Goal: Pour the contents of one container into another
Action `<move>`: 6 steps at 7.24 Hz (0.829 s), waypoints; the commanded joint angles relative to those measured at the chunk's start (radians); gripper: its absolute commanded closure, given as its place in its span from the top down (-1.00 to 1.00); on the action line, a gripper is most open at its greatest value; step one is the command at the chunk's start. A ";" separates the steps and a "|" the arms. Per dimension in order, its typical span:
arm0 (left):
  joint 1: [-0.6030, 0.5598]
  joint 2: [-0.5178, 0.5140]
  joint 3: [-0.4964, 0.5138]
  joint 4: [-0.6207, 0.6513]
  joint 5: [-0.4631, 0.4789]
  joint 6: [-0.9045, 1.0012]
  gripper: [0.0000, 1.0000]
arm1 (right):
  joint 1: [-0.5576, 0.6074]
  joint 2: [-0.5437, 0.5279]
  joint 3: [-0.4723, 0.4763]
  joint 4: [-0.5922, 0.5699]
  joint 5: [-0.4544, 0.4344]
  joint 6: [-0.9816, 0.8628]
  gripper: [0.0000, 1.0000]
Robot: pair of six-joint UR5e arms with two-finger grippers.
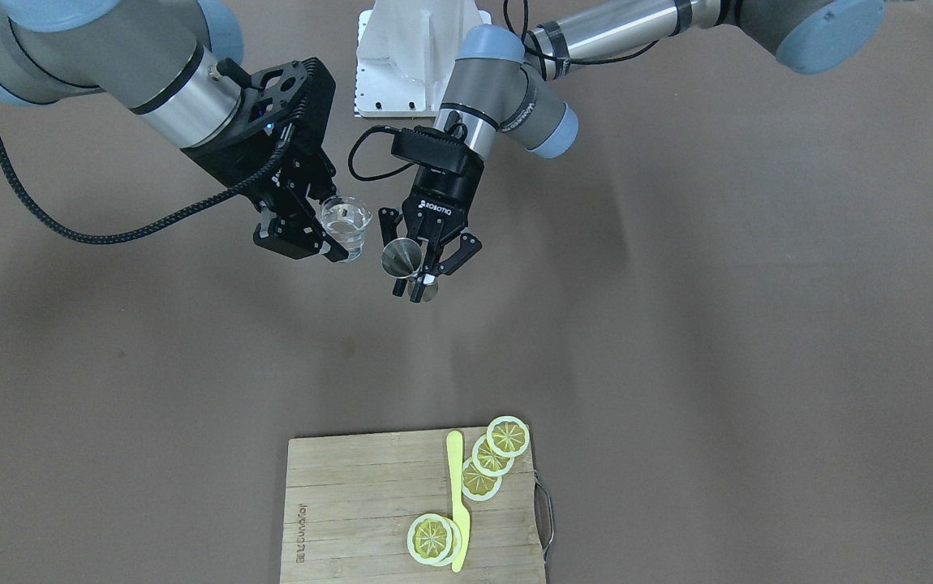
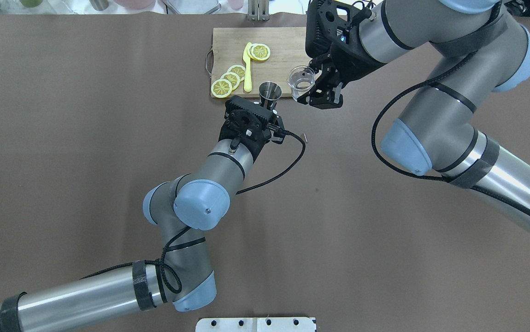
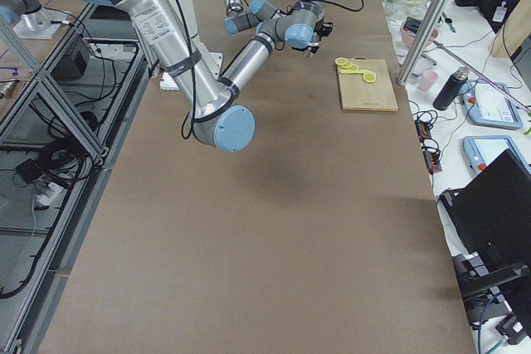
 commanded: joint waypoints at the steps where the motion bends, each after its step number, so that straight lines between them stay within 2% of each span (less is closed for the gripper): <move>1: 0.000 -0.003 0.023 -0.036 0.007 -0.030 -1.00 | -0.005 0.007 -0.005 -0.029 -0.003 -0.026 -1.00; 6: 0.000 -0.020 0.035 -0.036 0.006 -0.032 -1.00 | 0.004 0.026 -0.039 -0.031 0.012 -0.024 -1.00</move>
